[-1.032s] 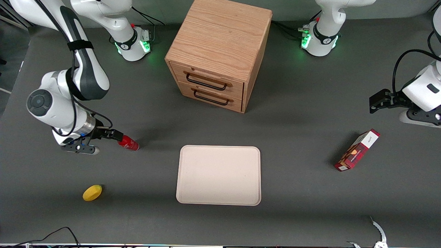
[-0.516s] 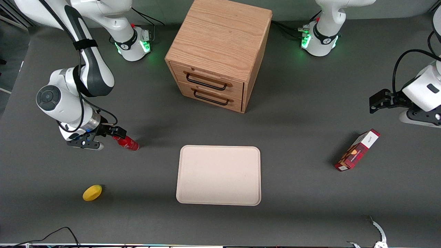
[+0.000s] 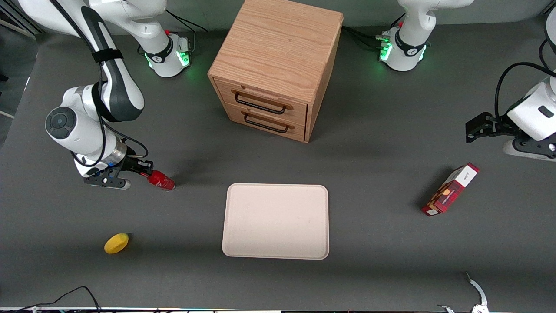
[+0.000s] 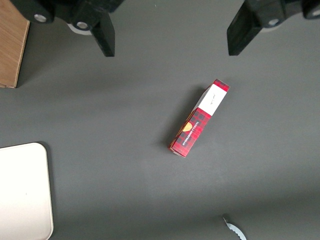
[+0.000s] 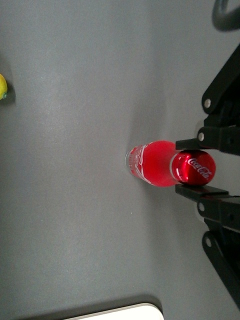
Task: Place coke bottle on tray
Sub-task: 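Close the right gripper on the bottle's cap end, then lift the bottle and carry it to the cream tray's corner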
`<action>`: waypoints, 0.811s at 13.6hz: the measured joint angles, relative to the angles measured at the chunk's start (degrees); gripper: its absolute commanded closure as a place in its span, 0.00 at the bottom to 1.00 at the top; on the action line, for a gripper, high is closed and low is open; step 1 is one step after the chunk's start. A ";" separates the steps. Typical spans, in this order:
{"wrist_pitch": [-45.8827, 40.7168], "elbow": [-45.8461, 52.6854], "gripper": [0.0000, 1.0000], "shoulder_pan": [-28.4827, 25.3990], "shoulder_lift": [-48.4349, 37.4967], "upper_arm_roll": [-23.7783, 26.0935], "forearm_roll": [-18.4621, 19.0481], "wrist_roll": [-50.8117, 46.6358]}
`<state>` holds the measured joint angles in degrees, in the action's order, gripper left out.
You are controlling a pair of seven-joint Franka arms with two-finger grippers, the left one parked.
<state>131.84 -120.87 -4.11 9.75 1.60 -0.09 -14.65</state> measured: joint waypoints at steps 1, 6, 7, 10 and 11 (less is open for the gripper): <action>0.00 0.00 1.00 0.00 -0.01 0.04 0.00 0.00; -8.37 5.74 1.00 -0.02 -2.05 0.48 0.00 0.00; -14.58 10.28 1.00 -0.02 -2.93 0.48 0.00 0.00; -31.25 26.27 1.00 -0.11 -3.98 0.68 -0.02 0.00; -35.62 31.18 1.00 -0.24 -3.25 0.95 -0.08 -0.09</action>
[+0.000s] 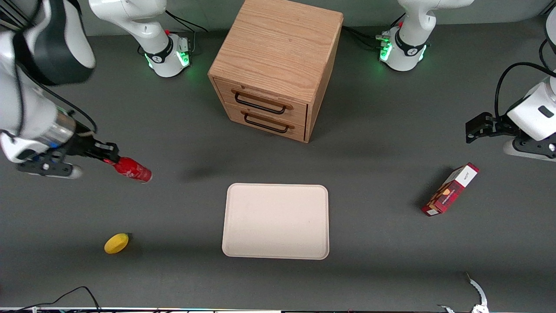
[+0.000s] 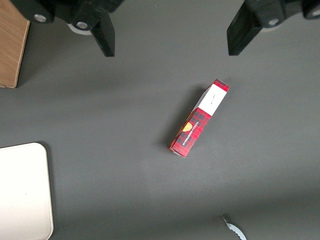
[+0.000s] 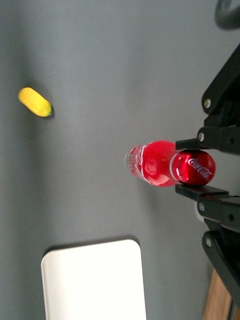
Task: Place coke bottle on tray
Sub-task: 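Lift the bottle and carry it to the cream tray's corner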
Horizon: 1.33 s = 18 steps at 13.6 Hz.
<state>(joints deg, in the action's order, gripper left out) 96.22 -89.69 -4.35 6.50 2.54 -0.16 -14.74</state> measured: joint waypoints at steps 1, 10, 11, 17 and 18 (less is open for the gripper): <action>-4.31 5.38 1.00 -0.14 1.70 0.79 -0.07 -0.81; -0.70 37.89 1.00 -8.99 33.68 6.36 1.71 -28.66; 2.31 38.31 1.00 -9.77 35.95 6.35 2.36 -31.44; 12.62 39.55 1.00 -12.31 45.24 6.35 3.95 -41.53; 13.41 39.59 1.00 -12.71 46.16 6.36 5.11 -42.62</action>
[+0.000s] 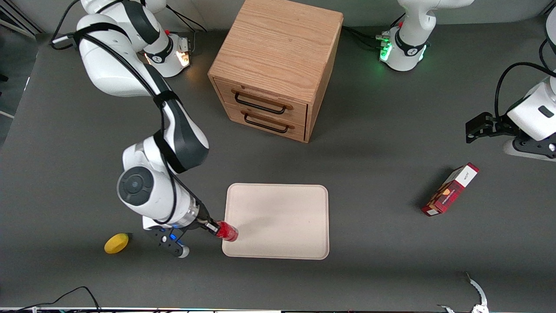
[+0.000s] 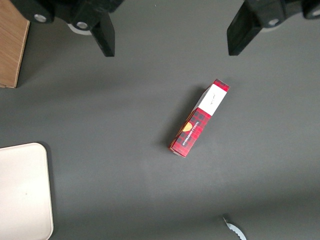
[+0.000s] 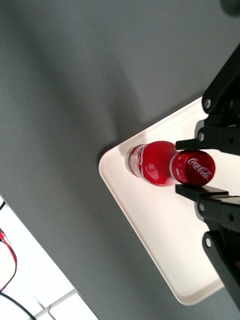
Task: Place coke bottle on tray
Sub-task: 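Lower the bottle onto the tray and open the right gripper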
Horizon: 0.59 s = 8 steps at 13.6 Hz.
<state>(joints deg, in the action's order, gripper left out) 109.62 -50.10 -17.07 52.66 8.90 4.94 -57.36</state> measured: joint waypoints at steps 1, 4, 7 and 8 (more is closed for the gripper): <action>0.75 0.01 1.00 -0.35 0.82 0.00 0.78 -0.75; 1.91 0.19 0.03 -0.82 2.01 0.00 1.67 -1.62; 1.98 0.45 0.00 -0.80 2.05 0.00 1.71 -1.78; 1.98 0.71 0.00 -0.74 2.05 -0.01 1.72 -1.82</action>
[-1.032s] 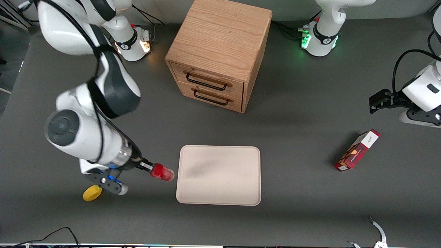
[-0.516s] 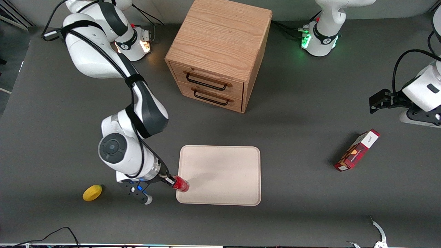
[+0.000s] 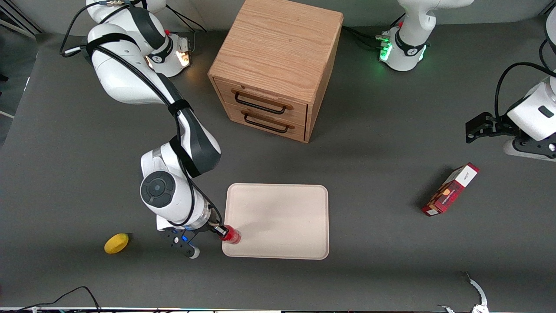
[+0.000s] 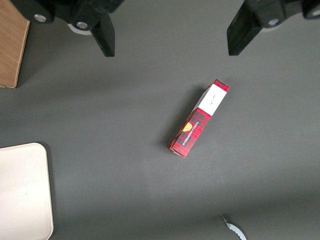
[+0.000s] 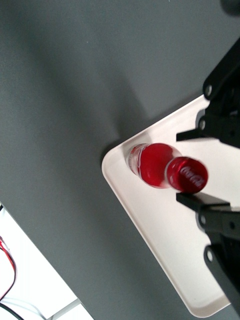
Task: Place coke bottle on tray
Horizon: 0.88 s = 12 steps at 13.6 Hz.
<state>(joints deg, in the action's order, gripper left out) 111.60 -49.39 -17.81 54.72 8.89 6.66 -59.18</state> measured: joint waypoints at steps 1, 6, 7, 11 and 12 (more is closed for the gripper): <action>0.00 0.31 0.00 0.11 0.00 0.04 0.00 -0.01; -7.51 3.60 0.00 2.18 -4.41 4.57 3.71 0.97; -11.27 3.64 0.00 3.55 -7.45 7.11 4.72 2.22; -25.13 -5.42 0.00 10.38 -26.77 10.92 4.16 15.79; -26.61 -10.39 0.00 12.12 -32.36 10.46 2.55 19.80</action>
<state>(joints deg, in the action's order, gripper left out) 84.98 -59.78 -5.69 22.36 19.34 9.21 -39.38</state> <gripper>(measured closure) 0.000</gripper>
